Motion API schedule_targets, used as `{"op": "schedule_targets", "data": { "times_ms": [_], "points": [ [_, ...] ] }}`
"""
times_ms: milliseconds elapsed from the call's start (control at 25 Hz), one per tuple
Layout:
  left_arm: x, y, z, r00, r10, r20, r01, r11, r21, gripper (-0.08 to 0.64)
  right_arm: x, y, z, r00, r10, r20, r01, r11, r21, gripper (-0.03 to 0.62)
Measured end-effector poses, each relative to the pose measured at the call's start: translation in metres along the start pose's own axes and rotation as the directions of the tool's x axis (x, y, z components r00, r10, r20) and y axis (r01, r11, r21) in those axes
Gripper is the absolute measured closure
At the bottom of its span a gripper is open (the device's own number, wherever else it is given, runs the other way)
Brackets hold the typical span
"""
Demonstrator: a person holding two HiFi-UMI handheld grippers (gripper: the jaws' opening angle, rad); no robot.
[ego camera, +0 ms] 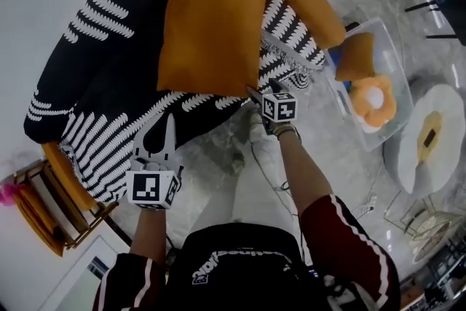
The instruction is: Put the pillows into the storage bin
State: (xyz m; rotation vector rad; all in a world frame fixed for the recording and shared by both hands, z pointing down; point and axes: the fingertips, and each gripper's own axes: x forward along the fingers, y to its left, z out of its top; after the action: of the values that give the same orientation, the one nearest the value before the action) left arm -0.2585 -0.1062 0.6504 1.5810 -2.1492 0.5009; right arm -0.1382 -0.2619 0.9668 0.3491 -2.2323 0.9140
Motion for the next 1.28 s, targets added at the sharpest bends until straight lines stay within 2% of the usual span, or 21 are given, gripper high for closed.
{"op": "schedule_targets", "data": {
  "times_ms": [280, 480, 600, 920, 1040, 1280],
  "points": [
    [0.014, 0.003, -0.04, 0.999, 0.026, -0.031, -0.026, 0.999, -0.02, 0.557, 0.046, 0.001, -0.007, 0.997, 0.075, -0.027, -0.075, 0.997, 0.018, 0.195],
    [0.014, 0.01, -0.051, 0.999, 0.032, -0.037, -0.033, 0.999, -0.03, 0.557, 0.063, 0.007, -0.007, 0.985, 0.171, -0.022, -0.168, 0.983, 0.079, 0.176],
    [0.014, 0.014, -0.054, 0.999, 0.041, -0.036, -0.042, 0.998, -0.036, 0.555, 0.073, 0.012, -0.005, 0.975, 0.22, -0.026, -0.216, 0.97, 0.108, 0.195],
    [0.002, 0.023, -0.036, 0.998, 0.057, -0.017, -0.058, 0.997, -0.052, 0.557, 0.063, 0.032, 0.009, 0.984, 0.158, -0.084, -0.161, 0.987, -0.025, 0.489],
    [-0.007, 0.026, -0.022, 0.998, 0.064, -0.002, -0.064, 0.996, -0.055, 0.557, 0.056, 0.042, 0.014, 0.984, 0.134, -0.118, -0.142, 0.988, -0.064, 0.522],
    [-0.031, 0.034, -0.001, 0.996, 0.09, 0.023, -0.089, 0.994, -0.061, 0.557, 0.036, 0.065, 0.019, 0.983, 0.13, -0.131, -0.141, 0.987, -0.079, 0.532]
  ]
}}
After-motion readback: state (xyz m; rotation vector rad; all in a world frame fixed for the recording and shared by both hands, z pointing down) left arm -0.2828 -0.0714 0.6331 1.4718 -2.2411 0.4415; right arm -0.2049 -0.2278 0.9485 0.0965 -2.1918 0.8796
